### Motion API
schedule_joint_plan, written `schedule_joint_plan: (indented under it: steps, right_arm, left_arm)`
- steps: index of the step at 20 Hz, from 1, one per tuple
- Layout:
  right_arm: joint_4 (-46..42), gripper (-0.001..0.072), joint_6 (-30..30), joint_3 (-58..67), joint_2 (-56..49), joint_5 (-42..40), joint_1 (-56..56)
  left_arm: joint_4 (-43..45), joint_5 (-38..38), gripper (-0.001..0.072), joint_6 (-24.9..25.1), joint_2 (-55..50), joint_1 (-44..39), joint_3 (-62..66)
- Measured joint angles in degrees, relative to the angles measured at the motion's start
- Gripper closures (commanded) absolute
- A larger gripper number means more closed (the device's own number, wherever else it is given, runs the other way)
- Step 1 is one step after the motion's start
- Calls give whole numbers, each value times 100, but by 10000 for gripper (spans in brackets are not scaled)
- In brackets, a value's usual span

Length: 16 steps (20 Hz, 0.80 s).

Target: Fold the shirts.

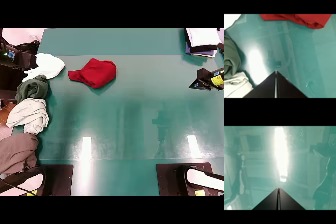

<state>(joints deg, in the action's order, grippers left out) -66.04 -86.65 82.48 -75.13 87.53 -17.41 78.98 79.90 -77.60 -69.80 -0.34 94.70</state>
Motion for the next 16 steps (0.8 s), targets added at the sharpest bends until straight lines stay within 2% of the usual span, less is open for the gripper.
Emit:
schedule_joint_plan:
  steps: [16]
  right_arm:
    - [0, 695, 2, 0, 0, -2, 0]
  left_arm:
    - [-2, -105, 682, 0, 0, 0, 0]
